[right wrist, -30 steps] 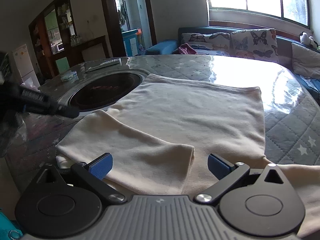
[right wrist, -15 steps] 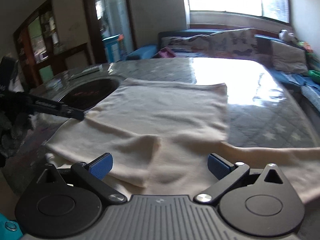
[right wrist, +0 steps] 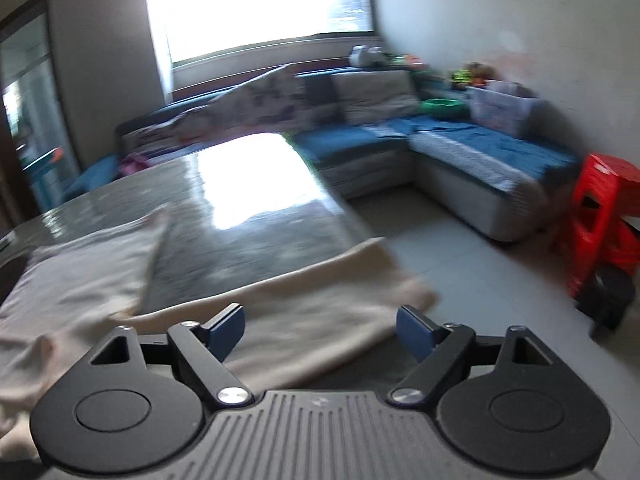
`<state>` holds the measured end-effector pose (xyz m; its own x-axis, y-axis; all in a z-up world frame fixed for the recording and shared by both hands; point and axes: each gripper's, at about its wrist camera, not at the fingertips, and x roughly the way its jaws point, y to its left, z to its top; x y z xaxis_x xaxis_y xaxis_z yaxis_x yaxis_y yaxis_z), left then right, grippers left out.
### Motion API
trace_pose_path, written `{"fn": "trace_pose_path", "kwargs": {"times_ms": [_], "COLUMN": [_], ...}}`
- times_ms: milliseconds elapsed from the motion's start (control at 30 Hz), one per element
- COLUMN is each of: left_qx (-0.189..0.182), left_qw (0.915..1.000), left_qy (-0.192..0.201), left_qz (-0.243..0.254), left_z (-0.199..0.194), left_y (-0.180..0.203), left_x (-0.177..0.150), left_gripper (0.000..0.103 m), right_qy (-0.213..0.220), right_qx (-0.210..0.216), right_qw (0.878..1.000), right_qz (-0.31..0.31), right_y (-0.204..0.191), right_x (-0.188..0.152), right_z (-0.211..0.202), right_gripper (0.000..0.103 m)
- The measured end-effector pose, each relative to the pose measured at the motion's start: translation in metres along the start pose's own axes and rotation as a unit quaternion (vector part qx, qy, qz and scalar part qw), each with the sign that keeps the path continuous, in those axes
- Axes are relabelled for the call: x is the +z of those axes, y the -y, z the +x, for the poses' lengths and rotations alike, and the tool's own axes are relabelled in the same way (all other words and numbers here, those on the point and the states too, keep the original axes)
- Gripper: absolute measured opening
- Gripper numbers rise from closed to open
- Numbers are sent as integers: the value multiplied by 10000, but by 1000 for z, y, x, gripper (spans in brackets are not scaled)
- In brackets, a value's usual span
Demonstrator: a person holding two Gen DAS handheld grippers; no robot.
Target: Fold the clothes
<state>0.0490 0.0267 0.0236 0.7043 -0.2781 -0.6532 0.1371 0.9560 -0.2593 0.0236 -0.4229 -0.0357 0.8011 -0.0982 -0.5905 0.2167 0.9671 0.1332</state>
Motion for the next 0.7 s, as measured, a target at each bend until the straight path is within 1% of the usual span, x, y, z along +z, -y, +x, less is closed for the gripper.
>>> {"fn": "trace_pose_path", "kwargs": {"times_ms": [67,133,267,300,333,400,433,467,500,533,633,700], "left_qx": [-13,-22,-14,-19,-26,-57,-73,-92,-111,-123,-175,-224], "left_qw": [10000,10000,9999,9999,9998,9997,9997,9996,9995,9994,9990,9987], "left_qy": [-26,-51,-100,-118,-136,-168,-183,-196,-211,-226,-285,-327], "left_qz": [30,42,72,92,111,152,171,186,207,228,293,334], "left_z": [1,2,3,4,4,5,6,6,7,8,11,13], "left_y": [4,6,10,11,13,16,18,20,22,24,30,34], "left_x": [-1,-1,-4,-4,-5,-7,-7,-8,-9,-10,-12,-14], "left_gripper": [52,52,53,54,54,55,55,56,57,57,58,58], "right_qy": [11,49,-17,-30,-34,-22,-7,9,24,41,154,236], "right_qx": [-149,-277,-204,-177,-160,-161,-182,-206,-225,-225,-169,-132], "right_qw": [9998,9992,9985,9984,9983,9980,9979,9979,9980,9980,9978,9974], "right_qz": [161,293,505,532,555,615,624,606,591,588,628,671], "right_y": [12,23,36,39,42,45,45,44,44,45,46,48], "right_x": [1,1,0,0,-1,-1,-1,-1,0,0,1,2], "right_z": [4,7,18,21,22,22,22,21,21,20,16,12], "right_gripper": [81,74,64,59,52,45,38,34,28,19,10,8]}}
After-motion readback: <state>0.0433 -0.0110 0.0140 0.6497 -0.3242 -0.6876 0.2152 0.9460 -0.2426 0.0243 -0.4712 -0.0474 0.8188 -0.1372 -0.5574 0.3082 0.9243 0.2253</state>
